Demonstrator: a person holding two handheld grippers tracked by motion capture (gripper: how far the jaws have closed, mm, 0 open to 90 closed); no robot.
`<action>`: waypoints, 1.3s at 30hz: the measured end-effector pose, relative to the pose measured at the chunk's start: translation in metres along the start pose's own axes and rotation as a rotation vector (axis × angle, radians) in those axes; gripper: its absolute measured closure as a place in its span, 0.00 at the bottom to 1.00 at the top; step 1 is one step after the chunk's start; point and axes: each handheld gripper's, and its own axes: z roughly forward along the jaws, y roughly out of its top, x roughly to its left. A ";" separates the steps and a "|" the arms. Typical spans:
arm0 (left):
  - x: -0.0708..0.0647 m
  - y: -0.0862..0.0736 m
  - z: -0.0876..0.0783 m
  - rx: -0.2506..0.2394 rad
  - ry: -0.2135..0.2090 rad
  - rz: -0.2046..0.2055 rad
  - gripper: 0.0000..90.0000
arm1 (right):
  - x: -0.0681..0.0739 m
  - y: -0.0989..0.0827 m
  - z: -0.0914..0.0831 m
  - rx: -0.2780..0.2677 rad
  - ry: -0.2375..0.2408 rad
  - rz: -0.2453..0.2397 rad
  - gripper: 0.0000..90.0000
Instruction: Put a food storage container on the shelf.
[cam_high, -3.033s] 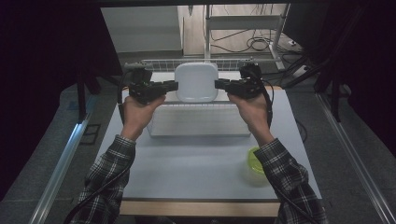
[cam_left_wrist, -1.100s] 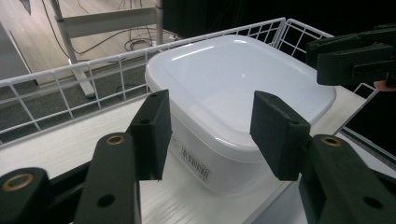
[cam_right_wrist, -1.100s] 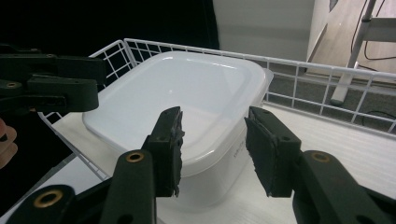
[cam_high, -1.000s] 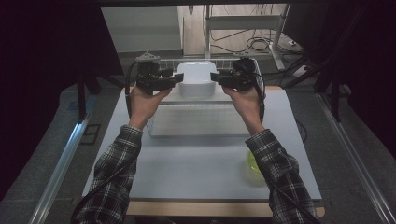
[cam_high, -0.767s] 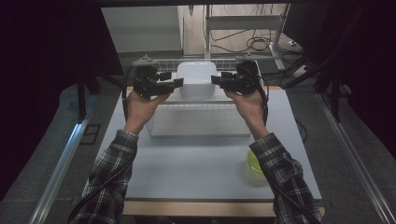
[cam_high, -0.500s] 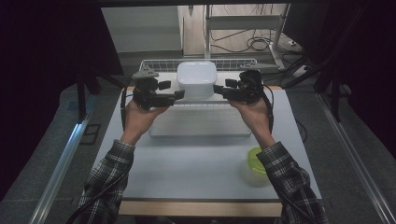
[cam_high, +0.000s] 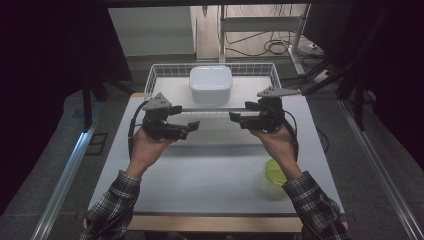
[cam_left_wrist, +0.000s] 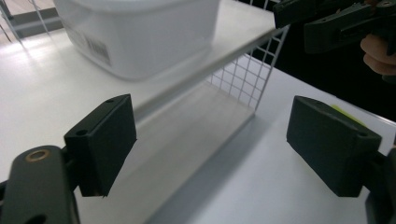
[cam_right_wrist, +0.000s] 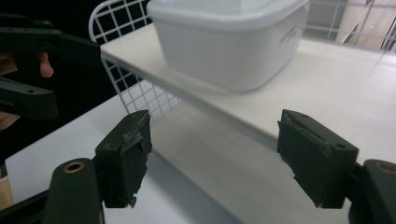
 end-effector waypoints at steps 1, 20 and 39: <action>-0.003 -0.008 -0.001 0.002 -0.006 -0.007 0.14 | 0.002 -0.008 -0.002 0.006 0.004 -0.011 0.26; -0.030 -0.085 -0.016 0.024 0.014 0.050 0.05 | 0.014 -0.073 -0.008 0.067 0.065 -0.045 0.13; -0.034 -0.155 -0.024 0.005 -0.001 0.011 0.03 | 0.023 -0.129 -0.026 0.088 0.013 -0.096 0.11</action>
